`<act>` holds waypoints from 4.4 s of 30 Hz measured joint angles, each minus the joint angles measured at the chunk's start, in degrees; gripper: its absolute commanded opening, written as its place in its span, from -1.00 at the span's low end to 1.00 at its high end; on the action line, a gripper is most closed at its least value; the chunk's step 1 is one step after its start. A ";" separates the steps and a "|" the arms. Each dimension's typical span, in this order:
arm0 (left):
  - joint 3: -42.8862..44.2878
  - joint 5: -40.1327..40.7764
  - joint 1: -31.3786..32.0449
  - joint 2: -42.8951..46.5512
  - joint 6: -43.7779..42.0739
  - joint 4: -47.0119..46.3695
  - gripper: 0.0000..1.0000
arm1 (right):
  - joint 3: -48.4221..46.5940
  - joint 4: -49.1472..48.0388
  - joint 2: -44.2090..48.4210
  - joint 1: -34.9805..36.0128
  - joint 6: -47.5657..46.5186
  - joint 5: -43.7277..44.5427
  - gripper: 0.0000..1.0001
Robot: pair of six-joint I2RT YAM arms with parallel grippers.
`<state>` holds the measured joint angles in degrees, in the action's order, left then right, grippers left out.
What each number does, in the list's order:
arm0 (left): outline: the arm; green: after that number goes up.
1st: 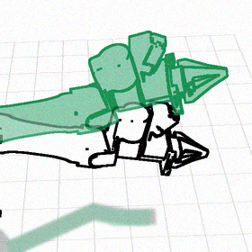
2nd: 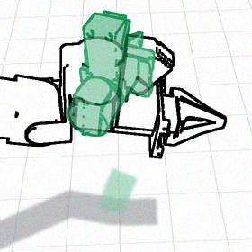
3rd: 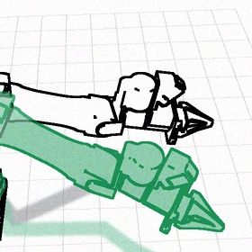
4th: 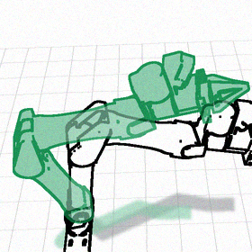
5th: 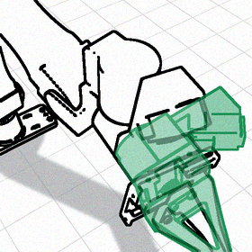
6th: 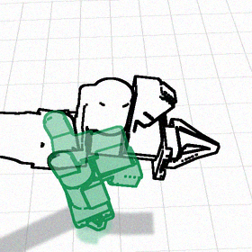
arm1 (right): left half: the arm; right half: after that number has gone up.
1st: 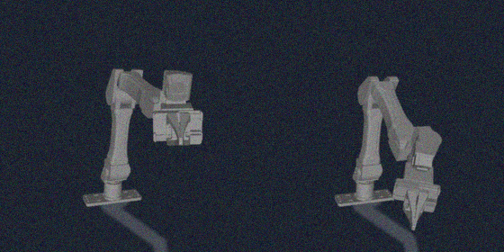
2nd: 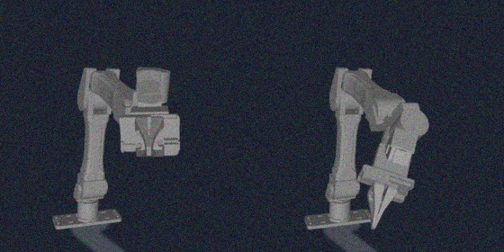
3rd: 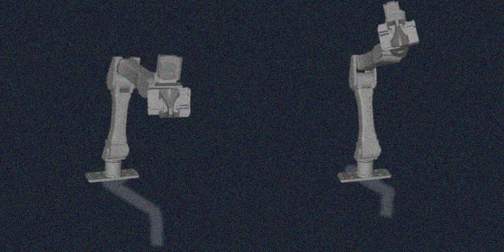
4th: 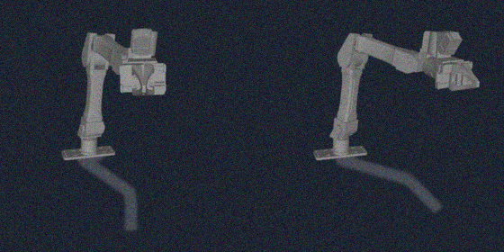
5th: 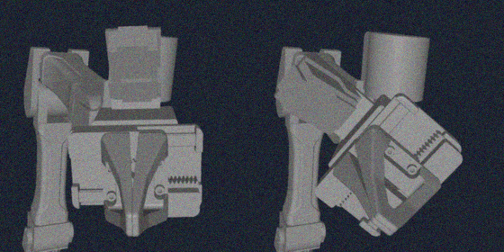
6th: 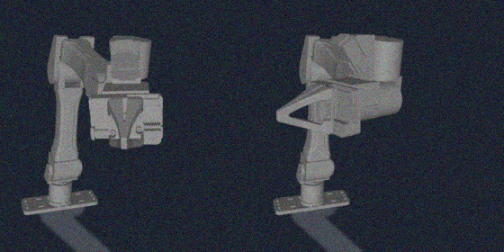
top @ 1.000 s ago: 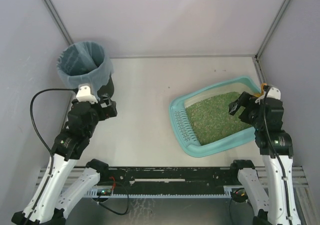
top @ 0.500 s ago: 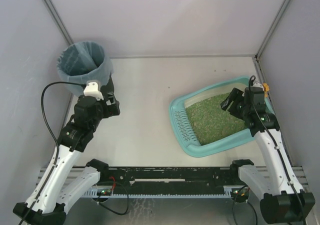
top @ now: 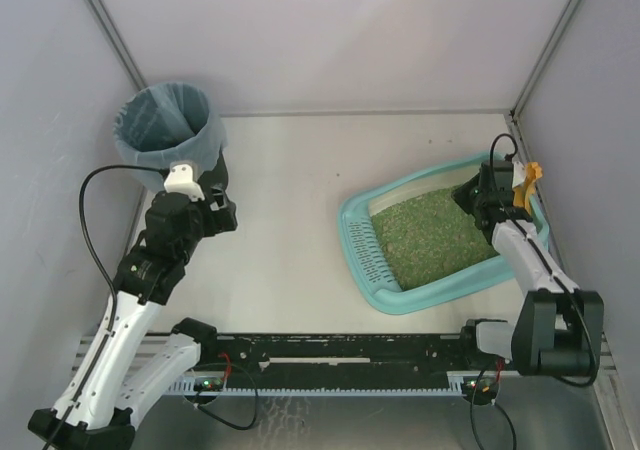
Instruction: Clean the litter box
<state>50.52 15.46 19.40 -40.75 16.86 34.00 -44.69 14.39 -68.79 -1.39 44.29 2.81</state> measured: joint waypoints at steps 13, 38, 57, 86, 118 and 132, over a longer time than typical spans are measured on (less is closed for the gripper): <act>0.00 -4.76 -5.84 1.18 0.17 -0.07 0.73 | 0.17 -18.10 -15.30 -2.40 2.97 3.76 -1.00; -0.15 -14.84 -13.77 1.40 0.90 -3.15 0.72 | -8.83 -46.21 -39.98 -1.73 -1.70 -3.28 -1.00; -0.17 -19.17 -17.57 1.16 1.64 -4.81 0.71 | -46.86 -34.42 -62.55 12.83 -5.07 -20.04 -1.00; 28.11 -14.14 -20.76 -17.99 -0.22 -0.22 0.72 | -5.05 -8.44 1.73 23.12 -17.05 -9.05 -0.41; 72.81 -16.02 -16.85 -68.24 -16.04 25.31 -0.73 | 11.87 9.64 33.07 25.49 -17.68 -9.09 -0.29; 73.61 -19.56 -6.10 -68.96 -19.41 25.18 -0.99 | 12.46 9.86 33.40 25.49 -17.70 -9.01 -0.28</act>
<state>124.14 -4.10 13.30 -109.71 -2.55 59.18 -32.23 24.25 -35.40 24.10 26.59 -6.20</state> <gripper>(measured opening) 0.026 0.360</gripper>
